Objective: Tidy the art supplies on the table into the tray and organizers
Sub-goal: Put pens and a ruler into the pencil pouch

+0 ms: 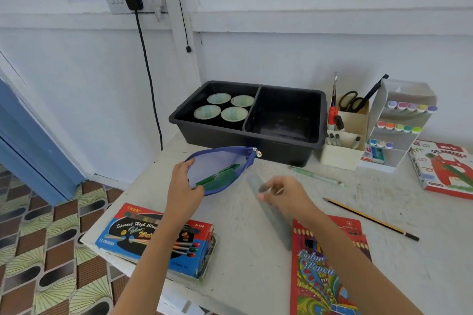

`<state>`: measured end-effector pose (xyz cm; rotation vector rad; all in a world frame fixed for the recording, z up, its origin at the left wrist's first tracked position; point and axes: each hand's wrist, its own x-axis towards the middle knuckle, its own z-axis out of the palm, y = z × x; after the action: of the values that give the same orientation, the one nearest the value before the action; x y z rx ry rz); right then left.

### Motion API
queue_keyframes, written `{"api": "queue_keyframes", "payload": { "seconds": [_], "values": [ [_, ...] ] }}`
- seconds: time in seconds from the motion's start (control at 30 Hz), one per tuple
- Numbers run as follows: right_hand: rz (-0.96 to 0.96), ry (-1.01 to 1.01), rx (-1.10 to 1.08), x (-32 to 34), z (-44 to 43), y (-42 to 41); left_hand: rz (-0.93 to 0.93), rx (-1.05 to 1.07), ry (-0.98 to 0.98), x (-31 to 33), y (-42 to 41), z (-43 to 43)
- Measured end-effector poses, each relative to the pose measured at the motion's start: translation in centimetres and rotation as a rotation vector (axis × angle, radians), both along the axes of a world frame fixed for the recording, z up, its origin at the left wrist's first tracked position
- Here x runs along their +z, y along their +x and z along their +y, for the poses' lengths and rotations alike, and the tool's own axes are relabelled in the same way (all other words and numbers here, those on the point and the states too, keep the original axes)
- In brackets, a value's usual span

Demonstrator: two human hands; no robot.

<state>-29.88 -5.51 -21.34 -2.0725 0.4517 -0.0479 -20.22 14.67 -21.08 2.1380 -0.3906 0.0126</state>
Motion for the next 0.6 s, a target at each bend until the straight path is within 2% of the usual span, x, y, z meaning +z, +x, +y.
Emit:
{"api": "queue_keyframes", "payload": {
  "seconds": [0.07,0.17,0.27,0.3,0.33,0.43,0.47,0.5,0.53,0.6],
  "values": [
    [-0.165,0.136,-0.093,1.6,-0.5,0.3,0.005,0.010,0.006,0.1,0.0,-0.1],
    [-0.444,0.239,-0.176,4.6,-0.6,0.4,0.009,0.002,0.007,0.1,-0.2,-0.3],
    [-0.742,0.378,-0.135,7.0,0.4,0.4,0.022,-0.043,0.009,0.3,-0.7,-1.3],
    [-0.794,0.344,-0.111,7.0,0.9,0.6,0.037,-0.066,0.006,0.3,-1.0,-1.7],
    [-0.811,0.228,-0.089,6.8,1.4,0.9,0.051,-0.092,-0.002,0.4,-1.3,-2.2],
    [-0.741,-0.465,0.083,4.0,1.8,2.1,0.060,-0.142,-0.051,0.4,-2.0,-3.6],
    [-0.659,-0.622,0.158,2.9,1.6,2.5,0.052,-0.151,-0.068,0.4,-2.2,-4.0],
    [-0.548,-0.664,0.198,2.2,1.5,2.5,0.048,-0.159,-0.082,0.4,-2.3,-4.3],
    [-0.462,-0.611,0.209,1.7,1.3,2.3,0.049,-0.168,-0.088,0.4,-2.3,-4.5],
    [-0.533,-0.432,0.135,1.2,0.4,1.5,0.055,-0.184,-0.071,0.1,-2.2,-4.7]
  ]
}}
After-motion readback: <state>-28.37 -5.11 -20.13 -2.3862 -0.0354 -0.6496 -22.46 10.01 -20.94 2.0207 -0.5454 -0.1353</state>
